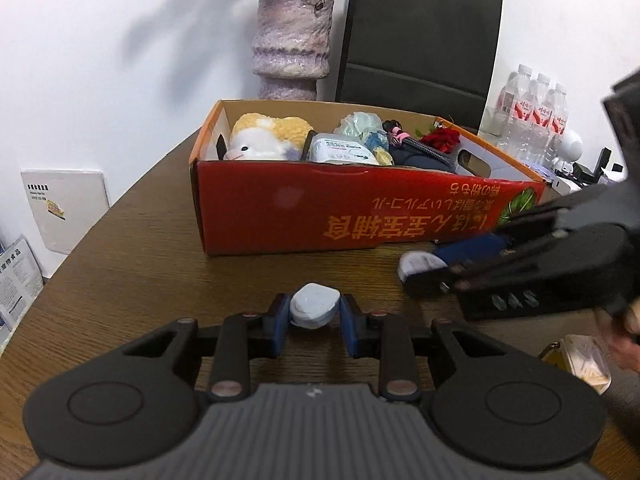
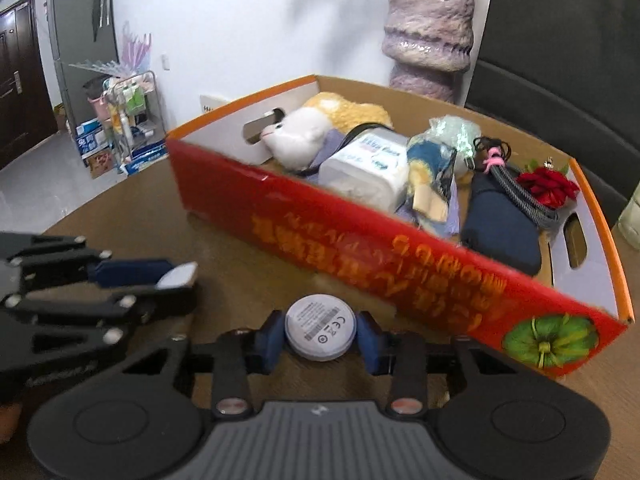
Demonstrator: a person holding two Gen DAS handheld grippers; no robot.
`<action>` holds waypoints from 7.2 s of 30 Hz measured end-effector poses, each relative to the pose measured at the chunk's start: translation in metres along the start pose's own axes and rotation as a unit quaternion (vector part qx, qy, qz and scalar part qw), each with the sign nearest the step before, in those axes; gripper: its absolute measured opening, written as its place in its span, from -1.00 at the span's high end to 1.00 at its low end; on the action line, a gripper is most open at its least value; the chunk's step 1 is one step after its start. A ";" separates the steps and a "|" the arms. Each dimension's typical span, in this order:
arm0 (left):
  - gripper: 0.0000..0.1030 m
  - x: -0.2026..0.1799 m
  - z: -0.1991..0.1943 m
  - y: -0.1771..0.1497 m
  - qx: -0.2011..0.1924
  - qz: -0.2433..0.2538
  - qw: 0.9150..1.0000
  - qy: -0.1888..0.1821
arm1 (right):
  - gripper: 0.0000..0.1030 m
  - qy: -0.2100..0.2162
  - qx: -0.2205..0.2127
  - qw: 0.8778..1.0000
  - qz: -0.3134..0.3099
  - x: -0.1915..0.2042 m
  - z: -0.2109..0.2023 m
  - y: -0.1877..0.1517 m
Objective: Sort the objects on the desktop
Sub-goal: 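Grasp a white round lid with the left tool while the right tool grasps another white lid, then carry both white lids into the cardboard box and open both tools, then withdraw both open tools from the box back over the table, then grasp the white plug adapter with the right tool while the left tool grasps the beige block, then carry adapter and beige block into the cardboard box and open both tools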
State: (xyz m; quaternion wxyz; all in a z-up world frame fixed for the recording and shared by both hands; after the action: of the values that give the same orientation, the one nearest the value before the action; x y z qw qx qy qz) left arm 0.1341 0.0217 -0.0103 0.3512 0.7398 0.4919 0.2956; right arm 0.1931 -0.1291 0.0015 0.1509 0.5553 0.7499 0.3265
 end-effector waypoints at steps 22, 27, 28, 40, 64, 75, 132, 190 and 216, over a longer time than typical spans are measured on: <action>0.46 -0.055 -0.141 -0.038 -0.024 0.034 0.998 0.046 | 0.26 -0.032 -0.119 0.988 0.088 0.041 -0.165 -0.110; 0.46 -0.035 -0.137 -0.004 -0.063 0.028 0.996 0.055 | 0.26 -0.049 -0.166 0.981 0.086 0.027 -0.182 -0.076; 0.46 -0.030 -0.133 0.006 -0.074 0.033 0.995 0.057 | 0.26 -0.048 -0.177 0.979 0.084 0.023 -0.186 -0.065; 0.45 0.046 0.027 0.119 0.020 0.005 1.000 -0.004 | 0.26 -0.004 -0.094 0.988 0.124 -0.045 -0.077 0.093; -0.87 0.073 0.037 0.148 0.072 -0.032 0.997 -0.024 | -0.23 -0.010 0.048 0.990 0.129 -0.056 -0.023 0.135; -1.00 0.035 -0.057 0.144 0.027 -0.024 0.999 0.034 | -0.56 -0.078 -0.056 0.990 0.106 -0.030 -0.131 0.106; -1.00 -0.076 -0.044 -0.001 -0.009 0.047 0.999 -0.002 | 0.26 -0.050 -0.139 0.978 0.147 -0.075 -0.104 -0.103; 0.58 -0.029 -0.035 0.120 -0.020 -0.032 0.998 -0.050 | 0.26 -0.044 -0.110 0.976 0.182 -0.075 -0.133 0.043; -0.12 -0.011 0.081 0.156 0.109 -0.076 0.988 -0.084 | -0.44 -0.121 0.067 0.973 0.183 -0.121 -0.055 0.115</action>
State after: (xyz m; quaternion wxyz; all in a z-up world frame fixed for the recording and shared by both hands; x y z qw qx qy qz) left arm 0.2751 -0.0488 0.0684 0.3299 0.7564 0.5447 0.1497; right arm 0.2858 -0.2404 0.1013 0.1405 0.7274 0.6318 0.2280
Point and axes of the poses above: each gripper's, at about its wrist camera, not at the fingertips, and z roughly the way its jaws point, x to its left, y to its top, the point moved 2 cm from there along z, roughly the way its jaws point, and after that the axes turned 13 degrees about z, right-handed, at the moved point
